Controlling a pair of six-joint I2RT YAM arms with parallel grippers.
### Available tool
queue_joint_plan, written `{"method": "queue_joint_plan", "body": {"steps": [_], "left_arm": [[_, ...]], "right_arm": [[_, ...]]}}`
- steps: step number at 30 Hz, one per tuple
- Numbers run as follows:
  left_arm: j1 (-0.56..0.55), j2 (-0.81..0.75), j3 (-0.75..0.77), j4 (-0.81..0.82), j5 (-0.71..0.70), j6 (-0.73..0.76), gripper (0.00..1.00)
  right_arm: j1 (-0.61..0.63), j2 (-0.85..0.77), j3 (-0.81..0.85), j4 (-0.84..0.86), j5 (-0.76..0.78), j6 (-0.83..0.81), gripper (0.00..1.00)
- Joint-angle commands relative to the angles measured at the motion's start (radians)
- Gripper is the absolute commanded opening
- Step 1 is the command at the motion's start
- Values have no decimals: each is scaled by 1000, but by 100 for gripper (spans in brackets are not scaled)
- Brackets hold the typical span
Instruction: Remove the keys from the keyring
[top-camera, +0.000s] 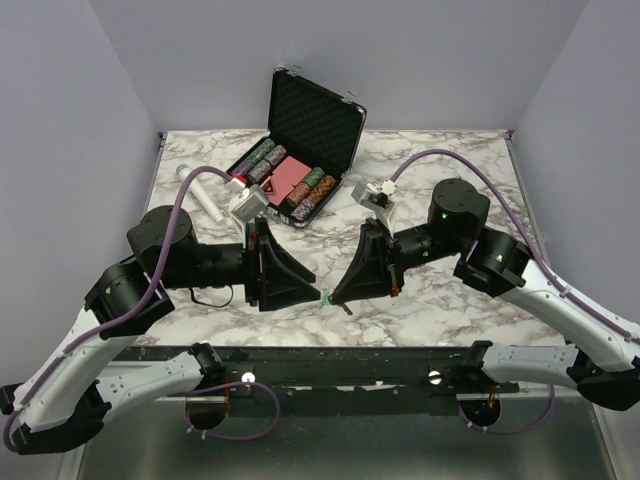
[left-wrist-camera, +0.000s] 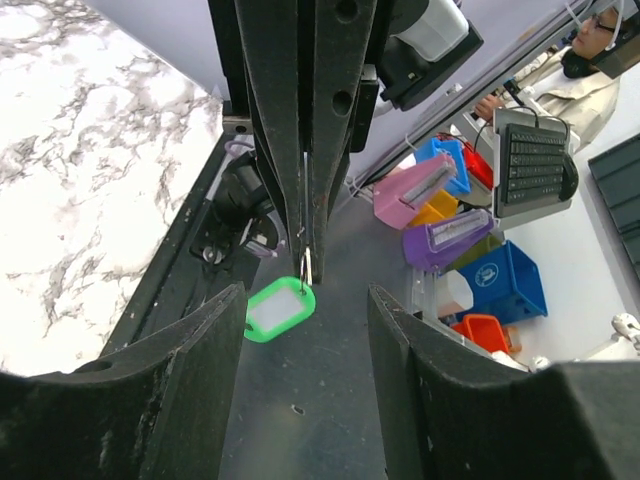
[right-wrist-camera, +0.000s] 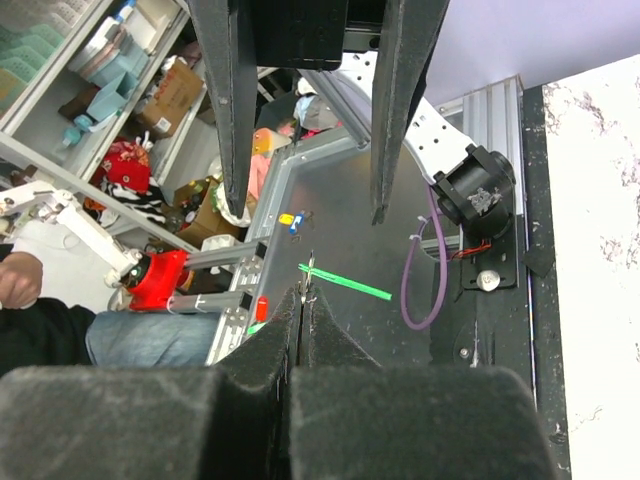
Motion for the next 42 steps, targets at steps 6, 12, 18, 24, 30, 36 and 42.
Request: {"method": "queue_joint_plan", "body": {"steps": [6,12,18,24,30,36,42], "left_arm": [[-57,65,46,30,-14,-17,50],[-99,77,49,35,-42,-21,35],[-122,106,78,-7,-54,-9,9],[-149,114,81,-26,-89,-14,0],[-198,93,47,33,-152,-61,0],[-307,94,29,81,-262,-81,0],[-352,128,55,72,-299,-74,0]], "right_arm": [[22,-13,45,-54,29,-18,1],[27,-20,43,-74,46,-26,1],[28,-36,44,-79,64,-38,1],[28,-51,33,-65,92,-38,1],[28,-109,-19,27,179,-12,1],[30,-157,-93,119,205,37,1],[28,-155,-79,98,208,28,1]]}}
